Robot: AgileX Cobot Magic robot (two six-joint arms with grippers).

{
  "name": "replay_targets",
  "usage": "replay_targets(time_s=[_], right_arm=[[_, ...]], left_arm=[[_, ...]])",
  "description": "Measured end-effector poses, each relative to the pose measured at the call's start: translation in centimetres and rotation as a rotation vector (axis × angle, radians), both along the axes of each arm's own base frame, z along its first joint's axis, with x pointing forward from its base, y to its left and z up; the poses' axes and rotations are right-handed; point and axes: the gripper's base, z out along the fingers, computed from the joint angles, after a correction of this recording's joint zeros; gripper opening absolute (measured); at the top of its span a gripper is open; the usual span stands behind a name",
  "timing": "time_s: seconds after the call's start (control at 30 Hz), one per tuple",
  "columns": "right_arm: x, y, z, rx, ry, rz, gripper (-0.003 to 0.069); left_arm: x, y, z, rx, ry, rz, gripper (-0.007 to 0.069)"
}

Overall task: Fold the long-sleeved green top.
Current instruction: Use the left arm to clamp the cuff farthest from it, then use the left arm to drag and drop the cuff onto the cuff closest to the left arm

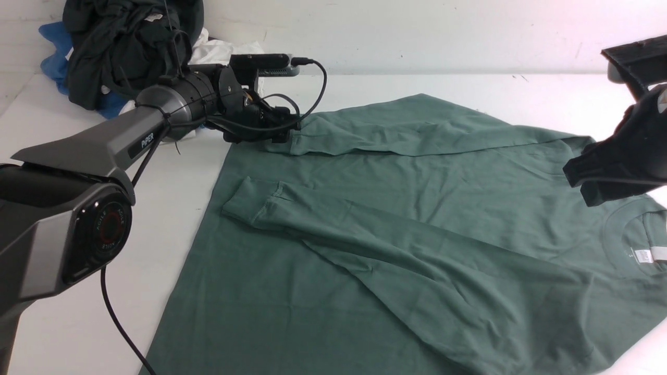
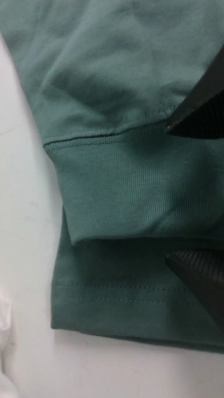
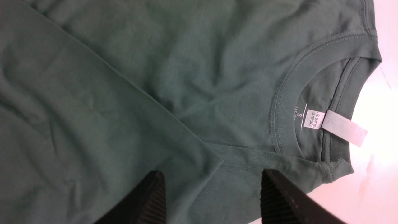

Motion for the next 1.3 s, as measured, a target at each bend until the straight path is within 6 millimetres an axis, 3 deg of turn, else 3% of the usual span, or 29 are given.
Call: replay_targets(time_s=[0.27,0.4,0.6,1.03,1.17,1.2,1.3], right_arm=[[0.0,0.0,0.0,-0.001,0.000,0.003,0.0392],[0.0,0.0,0.0,-0.001,0.000,0.003,0.0392],[0.0,0.0,0.0,-0.001,0.000,0.003,0.0392],[0.2,0.1,0.1,0.005,-0.023,0.008,0.0392],[0.4,0.1,0.2,0.011,-0.046,0.012,0.0392],[0.4,0.1,0.2,0.011,-0.046,0.012,0.0392],[0.5,0.2,0.2,0.016,-0.061,0.016,0.0392]], left_arm=[[0.0,0.0,-0.5,-0.003,0.008,0.001,0.0306],[0.0,0.0,-0.5,-0.002,0.013,0.000,0.0149],[-0.1,0.0,0.1,0.013,0.003,-0.019,0.0009],[-2.2,0.1,7.7,0.042,-0.013,-0.095,-0.0007],[-3.8,0.4,12.1,0.052,-0.037,-0.127,-0.0007],[-3.9,0.4,12.4,0.053,-0.039,-0.129,-0.0007],[-5.9,0.7,16.5,0.058,-0.058,-0.154,-0.0007]])
